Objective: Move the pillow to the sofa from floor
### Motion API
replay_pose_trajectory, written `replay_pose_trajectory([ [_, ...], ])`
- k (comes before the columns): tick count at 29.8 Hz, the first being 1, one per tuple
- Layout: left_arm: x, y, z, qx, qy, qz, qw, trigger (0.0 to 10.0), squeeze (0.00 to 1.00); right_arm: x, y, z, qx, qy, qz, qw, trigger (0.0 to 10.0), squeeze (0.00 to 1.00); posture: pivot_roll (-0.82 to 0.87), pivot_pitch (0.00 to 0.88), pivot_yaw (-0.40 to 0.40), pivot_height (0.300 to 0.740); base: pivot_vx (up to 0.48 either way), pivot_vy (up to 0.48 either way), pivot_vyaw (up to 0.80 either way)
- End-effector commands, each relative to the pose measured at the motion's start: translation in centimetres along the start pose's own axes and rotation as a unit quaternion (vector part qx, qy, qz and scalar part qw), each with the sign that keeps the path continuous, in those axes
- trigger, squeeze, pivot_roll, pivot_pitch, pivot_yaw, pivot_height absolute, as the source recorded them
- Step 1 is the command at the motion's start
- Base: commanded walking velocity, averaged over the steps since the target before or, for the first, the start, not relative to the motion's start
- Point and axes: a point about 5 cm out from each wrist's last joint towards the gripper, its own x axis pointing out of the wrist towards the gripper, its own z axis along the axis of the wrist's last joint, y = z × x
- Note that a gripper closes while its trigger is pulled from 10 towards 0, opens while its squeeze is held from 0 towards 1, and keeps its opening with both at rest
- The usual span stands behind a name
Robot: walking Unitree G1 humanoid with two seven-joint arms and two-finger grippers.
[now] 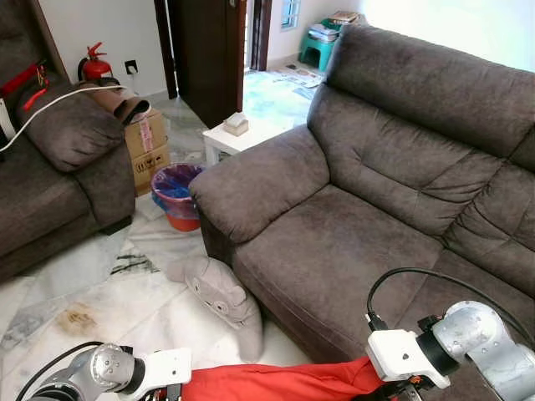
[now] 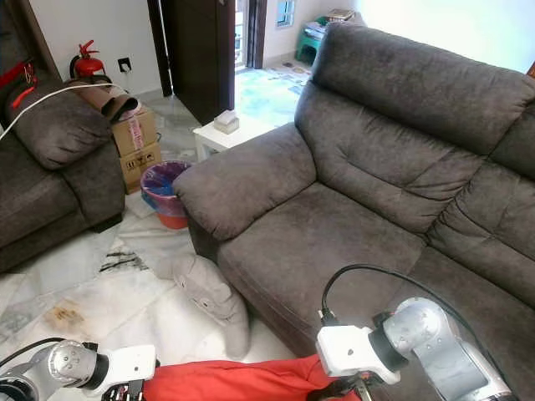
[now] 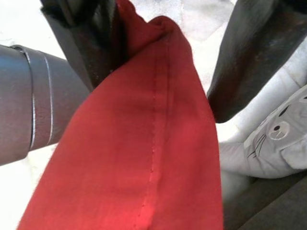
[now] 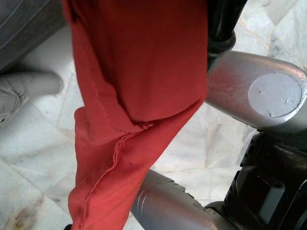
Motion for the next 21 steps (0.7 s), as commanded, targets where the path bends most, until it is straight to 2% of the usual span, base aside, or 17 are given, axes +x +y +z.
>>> replay_pose_trajectory([
  [1, 0.53, -0.56, 0.36, -0.004, -0.018, -0.01, 1.0, 0.0, 0.0, -1.09, -0.12, 1.24, -0.031, -0.015, -0.014, 0.999, 10.0, 0.0, -0.03, 0.115, -0.094, 0.74, 0.0, 0.0, 0.0],
  [21, 0.71, -0.88, 0.53, 0.0, -0.025, -0.021, 0.999, 0.0, 0.0, -0.62, -0.33, 1.36, -0.031, -0.016, -0.016, 0.999, 10.0, 0.0, -0.03, 0.115, -0.093, 0.74, 0.0, 0.0, 0.0],
])
